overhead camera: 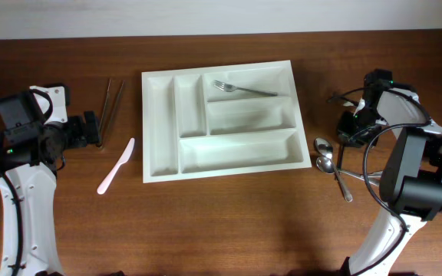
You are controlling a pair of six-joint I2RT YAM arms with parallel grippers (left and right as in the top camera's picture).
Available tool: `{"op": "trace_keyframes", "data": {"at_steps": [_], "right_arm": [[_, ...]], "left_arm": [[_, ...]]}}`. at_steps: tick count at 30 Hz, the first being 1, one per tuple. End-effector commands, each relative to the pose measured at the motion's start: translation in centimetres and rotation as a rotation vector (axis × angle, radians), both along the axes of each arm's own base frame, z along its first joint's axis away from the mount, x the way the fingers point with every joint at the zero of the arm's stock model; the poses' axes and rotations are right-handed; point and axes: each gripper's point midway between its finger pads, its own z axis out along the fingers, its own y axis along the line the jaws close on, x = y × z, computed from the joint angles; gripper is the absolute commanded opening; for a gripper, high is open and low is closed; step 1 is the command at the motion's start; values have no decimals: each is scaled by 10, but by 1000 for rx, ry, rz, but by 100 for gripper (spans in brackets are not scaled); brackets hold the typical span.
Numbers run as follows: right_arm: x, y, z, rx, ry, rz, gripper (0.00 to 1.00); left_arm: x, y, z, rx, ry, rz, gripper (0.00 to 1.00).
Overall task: Pack container
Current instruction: 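Move the right gripper back over the remaining forks, then grasp a second fork with the right gripper and drop it in the top compartment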
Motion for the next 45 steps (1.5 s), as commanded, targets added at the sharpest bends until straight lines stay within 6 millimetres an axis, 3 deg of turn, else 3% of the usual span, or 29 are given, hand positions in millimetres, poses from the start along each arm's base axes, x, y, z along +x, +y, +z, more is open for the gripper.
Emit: {"op": "trace_keyframes", "data": {"at_steps": [1,5,8,13,17,20,23,26,30,35,41,45], "right_arm": [[-11,-7,-9,-61,44,0,4],[-5,-11,-3,-83,30,3,4],[8,-16,13,-100,-1,2,4],[36,-14,59,-119,-84,71,4],[62,3,113,-143,-195,173,4],[83,35,157,-148,-307,321,4],[100,90,195,-118,-436,560,4],[107,147,211,-111,-537,872,4],[102,208,207,-190,-593,1410,4],[99,245,188,-273,-604,1909,4],[137,255,156,-338,-659,1957,4],[152,256,121,-323,-639,1955,4]], "left_arm": [[5,0,9,7,-25,-18,99],[5,0,9,7,-25,-18,99],[5,0,9,7,-25,-18,99],[5,0,9,7,-25,-18,99],[5,0,9,7,-25,-18,99],[5,0,9,7,-25,-18,99],[5,0,9,7,-25,-18,99],[5,0,9,7,-25,-18,99],[5,0,9,7,-25,-18,99],[5,0,9,7,-25,-18,99],[5,0,9,7,-25,-18,99],[5,0,9,7,-25,-18,99]]}}
